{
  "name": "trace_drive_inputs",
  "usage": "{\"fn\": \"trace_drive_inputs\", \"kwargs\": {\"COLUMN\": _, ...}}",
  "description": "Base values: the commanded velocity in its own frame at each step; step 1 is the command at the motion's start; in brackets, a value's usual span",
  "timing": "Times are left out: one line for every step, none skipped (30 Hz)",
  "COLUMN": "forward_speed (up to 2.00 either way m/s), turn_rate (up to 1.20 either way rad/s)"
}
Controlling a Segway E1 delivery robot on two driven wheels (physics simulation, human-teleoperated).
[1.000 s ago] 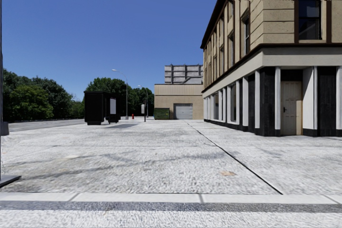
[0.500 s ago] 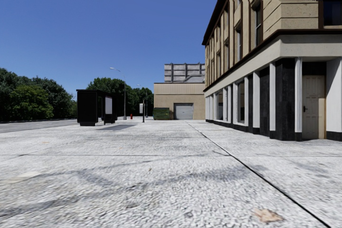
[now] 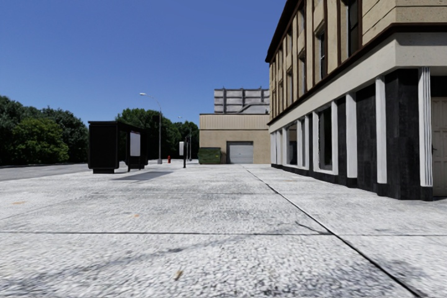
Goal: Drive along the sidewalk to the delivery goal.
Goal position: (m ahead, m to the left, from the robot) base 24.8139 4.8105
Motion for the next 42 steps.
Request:
{"fn": "trace_drive_inputs", "kwargs": {"forward_speed": 2.00, "turn_rate": 0.00}}
{"fn": "trace_drive_inputs", "kwargs": {"forward_speed": 2.00, "turn_rate": 0.00}}
{"fn": "trace_drive_inputs", "kwargs": {"forward_speed": 2.00, "turn_rate": 0.00}}
{"fn": "trace_drive_inputs", "kwargs": {"forward_speed": 2.00, "turn_rate": 0.00}}
{"fn": "trace_drive_inputs", "kwargs": {"forward_speed": 2.00, "turn_rate": 0.00}}
{"fn": "trace_drive_inputs", "kwargs": {"forward_speed": 2.00, "turn_rate": 0.00}}
{"fn": "trace_drive_inputs", "kwargs": {"forward_speed": 2.00, "turn_rate": 0.00}}
{"fn": "trace_drive_inputs", "kwargs": {"forward_speed": 2.00, "turn_rate": 0.00}}
{"fn": "trace_drive_inputs", "kwargs": {"forward_speed": 2.00, "turn_rate": 0.00}}
{"fn": "trace_drive_inputs", "kwargs": {"forward_speed": 2.00, "turn_rate": 0.00}}
{"fn": "trace_drive_inputs", "kwargs": {"forward_speed": 2.00, "turn_rate": 0.00}}
{"fn": "trace_drive_inputs", "kwargs": {"forward_speed": 2.00, "turn_rate": 0.00}}
{"fn": "trace_drive_inputs", "kwargs": {"forward_speed": 2.00, "turn_rate": 0.00}}
{"fn": "trace_drive_inputs", "kwargs": {"forward_speed": 2.00, "turn_rate": 0.00}}
{"fn": "trace_drive_inputs", "kwargs": {"forward_speed": 2.00, "turn_rate": 0.00}}
{"fn": "trace_drive_inputs", "kwargs": {"forward_speed": 2.00, "turn_rate": 0.00}}
{"fn": "trace_drive_inputs", "kwargs": {"forward_speed": 2.00, "turn_rate": 0.00}}
{"fn": "trace_drive_inputs", "kwargs": {"forward_speed": 2.00, "turn_rate": 0.00}}
{"fn": "trace_drive_inputs", "kwargs": {"forward_speed": 2.00, "turn_rate": 0.00}}
{"fn": "trace_drive_inputs", "kwargs": {"forward_speed": 2.00, "turn_rate": 0.00}}
{"fn": "trace_drive_inputs", "kwargs": {"forward_speed": 2.00, "turn_rate": 0.00}}
{"fn": "trace_drive_inputs", "kwargs": {"forward_speed": 2.00, "turn_rate": 0.00}}
{"fn": "trace_drive_inputs", "kwargs": {"forward_speed": 2.00, "turn_rate": 0.00}}
{"fn": "trace_drive_inputs", "kwargs": {"forward_speed": 2.00, "turn_rate": 0.00}}
{"fn": "trace_drive_inputs", "kwargs": {"forward_speed": 2.00, "turn_rate": 0.00}}
{"fn": "trace_drive_inputs", "kwargs": {"forward_speed": 2.00, "turn_rate": 0.00}}
{"fn": "trace_drive_inputs", "kwargs": {"forward_speed": 2.00, "turn_rate": 0.00}}
{"fn": "trace_drive_inputs", "kwargs": {"forward_speed": 2.00, "turn_rate": 0.00}}
{"fn": "trace_drive_inputs", "kwargs": {"forward_speed": 2.00, "turn_rate": 0.00}}
{"fn": "trace_drive_inputs", "kwargs": {"forward_speed": 2.00, "turn_rate": 0.00}}
{"fn": "trace_drive_inputs", "kwargs": {"forward_speed": 2.00, "turn_rate": 0.00}}
{"fn": "trace_drive_inputs", "kwargs": {"forward_speed": 2.00, "turn_rate": 0.00}}
{"fn": "trace_drive_inputs", "kwargs": {"forward_speed": 2.00, "turn_rate": 0.00}}
{"fn": "trace_drive_inputs", "kwargs": {"forward_speed": 2.00, "turn_rate": 0.00}}
{"fn": "trace_drive_inputs", "kwargs": {"forward_speed": 2.00, "turn_rate": 0.00}}
{"fn": "trace_drive_inputs", "kwargs": {"forward_speed": 2.00, "turn_rate": 0.00}}
{"fn": "trace_drive_inputs", "kwargs": {"forward_speed": 2.00, "turn_rate": 0.00}}
{"fn": "trace_drive_inputs", "kwargs": {"forward_speed": 2.00, "turn_rate": 0.00}}
{"fn": "trace_drive_inputs", "kwargs": {"forward_speed": 2.00, "turn_rate": 0.00}}
{"fn": "trace_drive_inputs", "kwargs": {"forward_speed": 2.00, "turn_rate": 0.00}}
{"fn": "trace_drive_inputs", "kwargs": {"forward_speed": 2.00, "turn_rate": 0.00}}
{"fn": "trace_drive_inputs", "kwargs": {"forward_speed": 2.00, "turn_rate": 0.00}}
